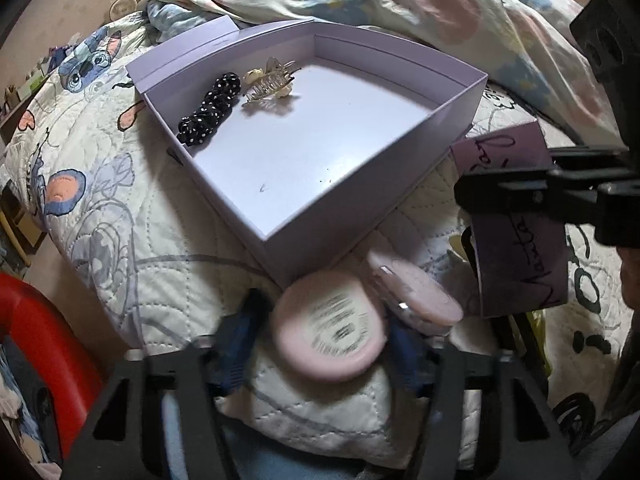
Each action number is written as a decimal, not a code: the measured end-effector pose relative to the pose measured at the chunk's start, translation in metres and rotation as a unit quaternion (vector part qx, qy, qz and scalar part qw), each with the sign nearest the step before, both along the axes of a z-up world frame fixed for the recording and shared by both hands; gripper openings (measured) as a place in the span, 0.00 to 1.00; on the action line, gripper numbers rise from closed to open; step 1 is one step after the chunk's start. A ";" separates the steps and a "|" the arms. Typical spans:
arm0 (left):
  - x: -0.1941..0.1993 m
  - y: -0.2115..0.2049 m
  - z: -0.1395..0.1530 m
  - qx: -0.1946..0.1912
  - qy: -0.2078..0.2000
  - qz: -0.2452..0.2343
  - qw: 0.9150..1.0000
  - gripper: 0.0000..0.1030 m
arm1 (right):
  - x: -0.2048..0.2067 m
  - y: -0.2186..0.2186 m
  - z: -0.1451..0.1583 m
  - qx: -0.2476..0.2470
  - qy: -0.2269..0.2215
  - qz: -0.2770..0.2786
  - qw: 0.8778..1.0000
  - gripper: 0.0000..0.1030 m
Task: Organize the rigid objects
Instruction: 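Grasp the pink round compact with the left gripper while the right grasps the purple box, then carry the pink compact and purple box toward the lavender box with both grippers, then lower the purple box into the lavender box and open the right gripper while the left releases the compact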
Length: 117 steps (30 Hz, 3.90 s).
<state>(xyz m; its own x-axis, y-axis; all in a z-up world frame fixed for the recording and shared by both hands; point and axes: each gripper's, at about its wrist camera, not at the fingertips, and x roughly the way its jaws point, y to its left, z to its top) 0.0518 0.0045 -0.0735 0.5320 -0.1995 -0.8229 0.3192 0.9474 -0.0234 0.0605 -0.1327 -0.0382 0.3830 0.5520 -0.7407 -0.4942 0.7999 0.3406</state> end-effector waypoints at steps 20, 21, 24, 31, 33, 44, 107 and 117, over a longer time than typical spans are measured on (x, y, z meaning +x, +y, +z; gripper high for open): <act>-0.020 0.027 0.020 -0.032 0.000 0.051 0.998 0.50 | -0.015 0.013 0.009 0.008 -0.017 0.013 1.000 0.15; -0.021 0.028 0.021 -0.030 -0.002 0.053 0.998 0.50 | -0.016 0.015 0.010 0.006 -0.019 0.014 1.000 0.15; -0.027 0.031 0.026 -0.033 -0.007 0.057 0.998 0.50 | -0.019 0.020 0.013 0.003 -0.024 0.018 1.000 0.15; -0.033 0.035 0.038 -0.034 -0.021 0.060 0.997 0.50 | -0.032 0.027 0.024 -0.002 -0.044 0.024 0.999 0.15; -0.034 0.034 0.042 -0.033 -0.025 0.059 0.997 0.50 | -0.035 0.027 0.027 0.000 -0.048 0.023 0.999 0.15; -0.037 0.035 0.062 -0.055 -0.041 0.063 0.996 0.50 | -0.050 0.018 0.045 -0.007 -0.072 0.007 0.997 0.15; 0.082 -0.001 0.101 -0.055 -0.063 0.036 0.996 0.50 | 0.057 -0.009 0.083 -0.020 -0.114 -0.018 0.993 0.15; 0.114 0.006 0.088 -0.057 -0.053 0.045 0.996 0.50 | 0.093 -0.003 0.068 -0.025 -0.107 -0.017 0.994 0.15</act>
